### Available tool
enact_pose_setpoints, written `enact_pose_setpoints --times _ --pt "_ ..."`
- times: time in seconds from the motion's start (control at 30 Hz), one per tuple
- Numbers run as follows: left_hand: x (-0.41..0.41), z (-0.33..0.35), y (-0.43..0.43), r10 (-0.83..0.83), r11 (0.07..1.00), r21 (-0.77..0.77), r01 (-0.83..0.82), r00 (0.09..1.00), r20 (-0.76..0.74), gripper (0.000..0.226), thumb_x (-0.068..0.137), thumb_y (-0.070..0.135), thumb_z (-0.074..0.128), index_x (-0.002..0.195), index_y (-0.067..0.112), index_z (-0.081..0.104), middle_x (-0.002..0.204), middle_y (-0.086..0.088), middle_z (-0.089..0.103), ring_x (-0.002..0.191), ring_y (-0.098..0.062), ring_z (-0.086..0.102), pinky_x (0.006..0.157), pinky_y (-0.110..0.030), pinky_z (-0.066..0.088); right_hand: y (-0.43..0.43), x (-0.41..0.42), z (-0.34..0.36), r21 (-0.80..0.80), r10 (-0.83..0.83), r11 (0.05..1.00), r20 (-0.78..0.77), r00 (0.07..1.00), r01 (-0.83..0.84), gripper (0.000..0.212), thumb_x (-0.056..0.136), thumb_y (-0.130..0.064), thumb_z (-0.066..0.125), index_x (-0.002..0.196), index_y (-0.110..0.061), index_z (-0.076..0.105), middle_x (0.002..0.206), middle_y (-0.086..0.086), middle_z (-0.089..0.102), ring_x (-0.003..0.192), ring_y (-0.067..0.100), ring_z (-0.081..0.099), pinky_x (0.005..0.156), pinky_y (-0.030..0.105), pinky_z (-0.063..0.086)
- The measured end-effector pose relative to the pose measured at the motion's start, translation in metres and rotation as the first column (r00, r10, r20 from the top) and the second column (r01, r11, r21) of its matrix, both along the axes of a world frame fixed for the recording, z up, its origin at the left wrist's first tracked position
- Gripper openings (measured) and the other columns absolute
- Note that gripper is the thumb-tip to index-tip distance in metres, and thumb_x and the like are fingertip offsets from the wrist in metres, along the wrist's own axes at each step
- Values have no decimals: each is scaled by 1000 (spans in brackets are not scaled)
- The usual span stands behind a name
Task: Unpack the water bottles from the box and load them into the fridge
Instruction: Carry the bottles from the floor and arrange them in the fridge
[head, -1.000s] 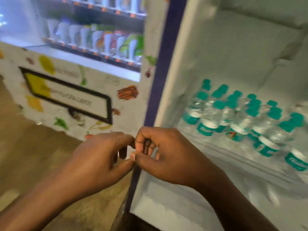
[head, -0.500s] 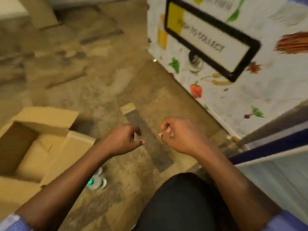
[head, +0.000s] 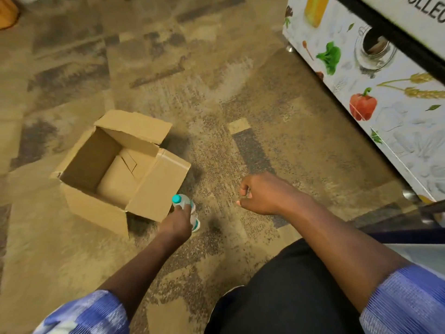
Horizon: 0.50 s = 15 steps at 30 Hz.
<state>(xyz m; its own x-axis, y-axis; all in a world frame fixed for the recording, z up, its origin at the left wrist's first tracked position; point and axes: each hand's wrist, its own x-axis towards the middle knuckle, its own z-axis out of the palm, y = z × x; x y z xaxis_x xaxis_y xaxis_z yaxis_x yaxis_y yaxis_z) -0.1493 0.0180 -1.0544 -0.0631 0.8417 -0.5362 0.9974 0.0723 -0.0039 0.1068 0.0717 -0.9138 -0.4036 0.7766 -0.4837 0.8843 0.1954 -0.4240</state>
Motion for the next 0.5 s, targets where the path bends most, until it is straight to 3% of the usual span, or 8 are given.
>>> enact_pose_setpoints --times 0.13,0.2,0.27,0.33,0.37,0.43,0.5 --pt "8 2 -4 8 998 62 -12 998 67 32 91 30 56 119 18 43 111 -10 62 85 -24 61 71 -38 56 -4 -1 -8 -60 30 998 -19 999 -31 22 91 -33 67 110 -27 58 98 -6 62 83 9 61 55 21 37" --pt "22 20 -1 20 992 116 -42 982 190 28 87 36 61 106 23 47 99 -3 64 81 -19 60 65 -34 53 -6 -4 -11 -73 73 995 -25 997 -75 39 88 -35 71 122 -29 54 107 -6 62 91 12 63 62 22 45" --pt "40 51 3 55 979 162 -125 923 381 27 79 40 67 96 26 50 84 2 65 71 -17 60 58 -34 50 -8 -8 -11 -54 131 990 -31 991 -133 65 82 -40 76 137 -30 44 124 -5 57 106 16 58 78 27 47" --pt "57 86 8 84 961 158 -228 781 619 27 72 41 70 89 27 55 74 -1 66 65 -21 62 58 -40 51 -10 -12 -10 -49 164 985 -58 985 -167 87 75 -46 80 146 -31 32 138 -2 51 122 20 51 92 34 45" --pt "63 101 11 101 954 119 -276 669 737 27 71 39 73 88 25 58 75 -3 67 66 -22 62 60 -40 52 -11 -14 -9 -39 169 984 -82 982 -173 90 73 -48 81 146 -30 31 138 -2 51 123 21 51 92 35 45" --pt "69 122 18 158 943 -13 -333 412 897 26 78 27 78 93 14 61 80 -6 67 63 -17 61 57 -33 51 -11 -16 -9 43 151 988 -116 982 -147 78 75 -45 81 138 -30 38 125 -5 58 110 18 57 80 31 45" --pt "64 128 28 257 912 -170 -374 198 946 27 88 26 71 101 5 61 78 -9 64 58 -16 56 50 -27 46 -9 -12 -8 125 100 989 -127 987 -84 63 79 -40 79 130 -29 43 114 -6 61 100 15 59 73 27 40"
